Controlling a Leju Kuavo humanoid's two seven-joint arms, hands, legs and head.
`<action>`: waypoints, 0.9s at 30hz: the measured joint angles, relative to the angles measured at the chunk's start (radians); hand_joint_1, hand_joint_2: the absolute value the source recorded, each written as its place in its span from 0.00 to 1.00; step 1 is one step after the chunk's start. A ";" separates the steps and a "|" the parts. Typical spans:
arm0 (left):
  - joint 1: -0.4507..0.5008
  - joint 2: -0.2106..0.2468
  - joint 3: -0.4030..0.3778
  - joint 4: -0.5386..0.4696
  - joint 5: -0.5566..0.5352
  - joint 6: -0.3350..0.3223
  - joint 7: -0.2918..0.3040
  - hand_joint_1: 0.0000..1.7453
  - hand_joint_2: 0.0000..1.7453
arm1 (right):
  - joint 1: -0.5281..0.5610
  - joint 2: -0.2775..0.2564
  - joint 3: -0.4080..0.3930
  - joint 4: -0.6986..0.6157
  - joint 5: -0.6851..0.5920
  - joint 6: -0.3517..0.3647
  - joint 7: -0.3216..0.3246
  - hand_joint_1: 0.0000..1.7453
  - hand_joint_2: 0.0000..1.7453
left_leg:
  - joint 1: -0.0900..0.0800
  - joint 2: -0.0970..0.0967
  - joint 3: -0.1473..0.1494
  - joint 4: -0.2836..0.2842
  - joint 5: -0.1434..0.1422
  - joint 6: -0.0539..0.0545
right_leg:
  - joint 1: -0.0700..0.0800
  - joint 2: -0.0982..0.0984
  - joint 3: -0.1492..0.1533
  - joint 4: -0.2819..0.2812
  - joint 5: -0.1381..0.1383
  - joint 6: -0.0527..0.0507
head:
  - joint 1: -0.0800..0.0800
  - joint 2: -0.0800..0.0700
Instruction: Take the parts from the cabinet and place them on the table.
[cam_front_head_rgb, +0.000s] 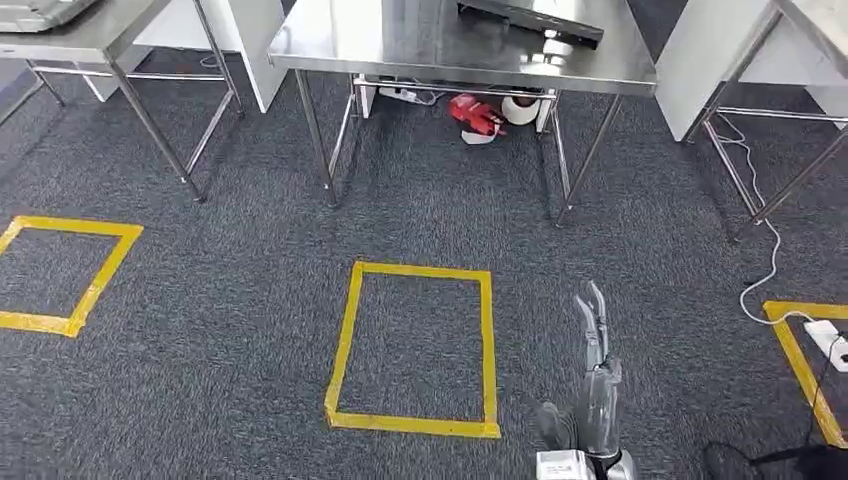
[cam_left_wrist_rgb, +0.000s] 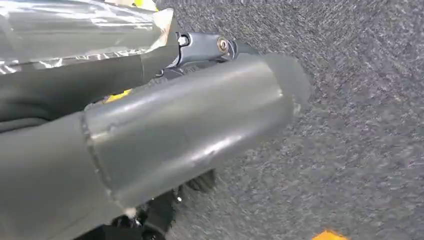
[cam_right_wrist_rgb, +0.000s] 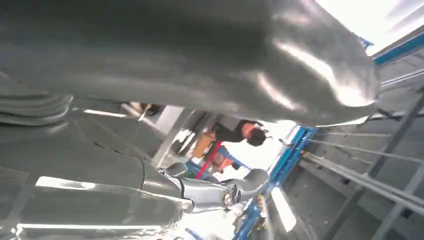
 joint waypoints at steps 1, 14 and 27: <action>0.000 0.000 -0.008 0.000 -0.008 -0.001 0.001 0.00 0.00 | 0.006 -0.003 -0.004 0.000 -0.001 -0.009 0.000 0.00 0.00 | 0.001 0.002 -0.017 0.001 0.013 -0.004 | -0.004 0.000 0.019 -0.005 0.046 0.021 | 0.001 0.000; 0.015 0.018 -0.067 0.002 -0.135 0.000 0.061 0.00 0.00 | -0.119 -0.005 -0.329 0.490 -0.157 -0.019 0.121 0.00 0.00 | 0.014 -0.016 -0.157 0.310 -0.134 -0.070 | 0.001 -0.009 0.245 -0.396 0.038 -0.062 | -0.003 0.000; 0.019 0.031 -0.085 0.002 -0.185 -0.004 0.082 0.00 0.00 | -0.296 -0.044 -0.586 1.099 -0.167 -0.038 0.247 0.00 0.00 | -0.012 -0.015 0.032 0.017 -0.025 -0.031 | 0.017 -0.009 0.206 -0.377 0.050 -0.039 | 0.000 0.000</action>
